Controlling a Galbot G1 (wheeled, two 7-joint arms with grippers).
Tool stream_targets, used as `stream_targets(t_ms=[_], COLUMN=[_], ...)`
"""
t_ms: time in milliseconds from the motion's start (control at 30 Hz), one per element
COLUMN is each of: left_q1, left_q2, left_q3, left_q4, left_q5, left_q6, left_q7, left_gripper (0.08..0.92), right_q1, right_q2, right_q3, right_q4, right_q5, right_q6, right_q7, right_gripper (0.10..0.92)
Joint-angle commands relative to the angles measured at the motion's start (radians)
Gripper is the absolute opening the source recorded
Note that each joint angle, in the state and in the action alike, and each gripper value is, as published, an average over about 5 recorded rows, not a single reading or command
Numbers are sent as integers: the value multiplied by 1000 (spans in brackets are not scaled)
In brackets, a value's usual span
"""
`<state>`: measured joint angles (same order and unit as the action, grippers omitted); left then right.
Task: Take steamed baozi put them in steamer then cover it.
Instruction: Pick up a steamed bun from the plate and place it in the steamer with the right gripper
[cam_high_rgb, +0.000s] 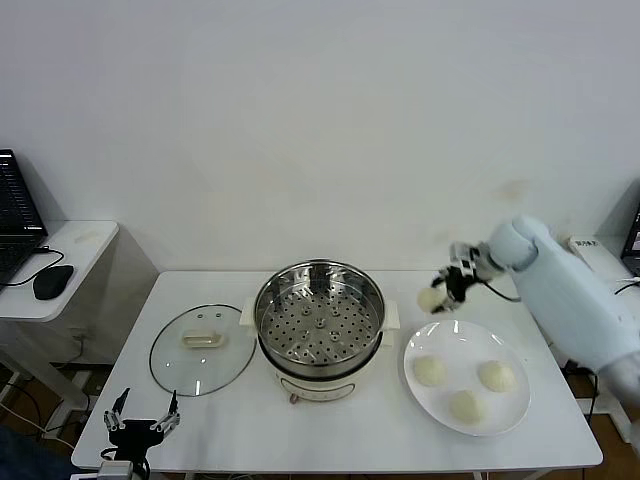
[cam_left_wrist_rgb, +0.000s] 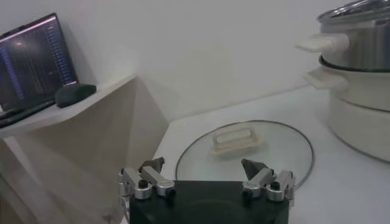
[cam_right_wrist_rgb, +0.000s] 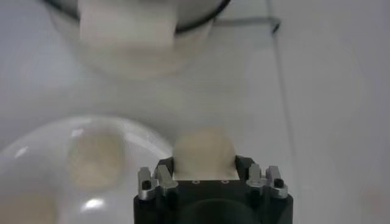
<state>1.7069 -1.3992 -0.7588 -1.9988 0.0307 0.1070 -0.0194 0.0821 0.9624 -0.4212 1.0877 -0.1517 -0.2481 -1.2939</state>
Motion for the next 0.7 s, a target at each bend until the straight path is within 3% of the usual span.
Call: stream_targets(t_ms=[33,233,433,700], left_q1=[3,-6,-13,-10], left_q2=[0,3,7,6], left_q3=[0,1,-4,-11], left_q4=[-1,10,19,29], left_q5=[-2,-2,-12,-17], left_q6=[-1,-13,-16,-16], left_q7=[0,-10,-17,-22], left_gripper=[823,823,823,823], right_q1=[226,314,360,424], right_q2=[96,213,315,313], right_q3=[-153,-235,-264,-450], right_q4=[-49,-132,-265,-128], right_q5=[121,191,178,201], right_q6=[-14,31,395,558], right_q7=[-8,-41,-59,-63], right_gripper=[619,619,619,619])
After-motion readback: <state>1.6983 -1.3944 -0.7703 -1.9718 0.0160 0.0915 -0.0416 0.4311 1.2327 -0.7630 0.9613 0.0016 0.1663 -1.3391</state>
